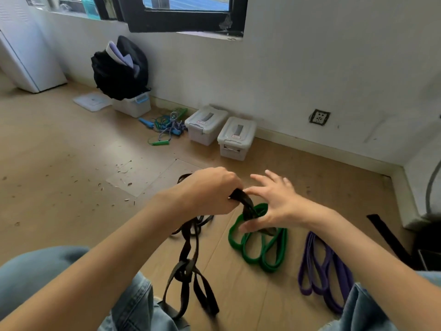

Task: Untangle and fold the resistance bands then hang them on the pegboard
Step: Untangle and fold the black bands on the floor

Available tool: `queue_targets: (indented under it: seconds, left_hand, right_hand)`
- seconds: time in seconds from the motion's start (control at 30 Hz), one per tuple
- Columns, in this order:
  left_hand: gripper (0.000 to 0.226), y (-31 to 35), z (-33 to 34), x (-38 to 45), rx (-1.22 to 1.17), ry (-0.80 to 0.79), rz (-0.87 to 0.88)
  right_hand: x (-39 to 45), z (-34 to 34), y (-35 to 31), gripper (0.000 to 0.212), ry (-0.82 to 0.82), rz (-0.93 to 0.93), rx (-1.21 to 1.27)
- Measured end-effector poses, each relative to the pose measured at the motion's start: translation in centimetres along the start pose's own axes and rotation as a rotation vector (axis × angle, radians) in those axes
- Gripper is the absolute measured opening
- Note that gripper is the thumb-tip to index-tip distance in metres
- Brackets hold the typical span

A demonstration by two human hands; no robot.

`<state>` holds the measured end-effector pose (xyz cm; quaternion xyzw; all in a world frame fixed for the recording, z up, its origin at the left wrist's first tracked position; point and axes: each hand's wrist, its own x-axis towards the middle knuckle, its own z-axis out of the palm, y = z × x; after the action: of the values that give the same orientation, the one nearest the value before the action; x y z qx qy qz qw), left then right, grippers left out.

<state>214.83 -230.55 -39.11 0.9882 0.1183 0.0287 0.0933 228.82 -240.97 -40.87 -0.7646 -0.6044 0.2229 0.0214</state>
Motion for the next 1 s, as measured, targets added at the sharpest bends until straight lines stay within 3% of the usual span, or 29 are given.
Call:
queue_targets:
  seconds: [0.07,0.17,0.27,0.37,0.43,0.5,0.57,0.67,0.73,0.8,0.83,0.9,1.0]
  left_hand:
    - [0.011,0.4,-0.2,0.3,-0.014,0.070,0.038]
    - [0.009,-0.7,0.1,0.2,-0.088,0.120,0.012]
    - [0.008,-1.9,1.4,-0.1,-0.455,0.127,-0.135]
    - [0.015,-1.3,4.6,-0.4,-0.976,-0.050,-0.263]
    - [0.017,-1.2,6.6,-0.4,-1.016,-0.182,-0.284]
    - [0.018,-1.6,7.1,-0.5,-0.970,-0.217,-0.300]
    - [0.020,-2.5,5.8,-0.3,-0.930,-0.067,-0.328]
    - [0.020,-3.6,0.9,-0.5,-1.185,0.445,-0.204]
    - [0.018,-3.8,-1.1,-0.6,-1.133,0.563,-0.098]
    - [0.020,-2.6,-0.5,-0.9,-0.888,0.354,-0.183]
    - [0.022,-2.0,0.0,-0.8,-0.790,0.252,-0.216]
    - [0.019,-0.9,0.5,0.0,-0.684,0.249,-0.181]
    - [0.016,-0.2,0.0,1.0,-0.468,0.303,-0.131]
  right_hand:
    - [-0.2,-0.2,-0.5,0.073,-0.010,-0.064,0.282]
    - [-0.5,-0.5,-1.3,0.006,-0.070,-0.203,0.537]
    - [-0.6,-1.0,-1.9,0.018,0.113,-0.219,0.581]
    - [-1.0,-2.6,-2.5,0.017,0.235,-0.346,0.730]
    - [-1.6,-3.7,-2.4,0.011,0.279,-0.415,0.970]
    - [-2.1,-4.5,-2.0,0.011,0.382,-0.427,1.155]
    - [-2.4,-4.8,-1.0,0.020,0.395,-0.381,1.189]
    - [-2.8,-4.2,0.7,0.020,0.120,-0.267,0.834]
    - [-2.9,-3.5,1.7,0.012,-0.080,-0.195,0.588]
    - [-2.9,-2.5,2.1,0.012,-0.171,-0.112,0.503]
    - [-2.7,-2.1,2.0,0.023,-0.155,-0.077,0.512]
    - [-2.2,-1.7,1.7,0.052,-0.010,-0.045,0.685]
    - [-1.8,-1.5,1.0,0.053,0.088,-0.134,0.911]
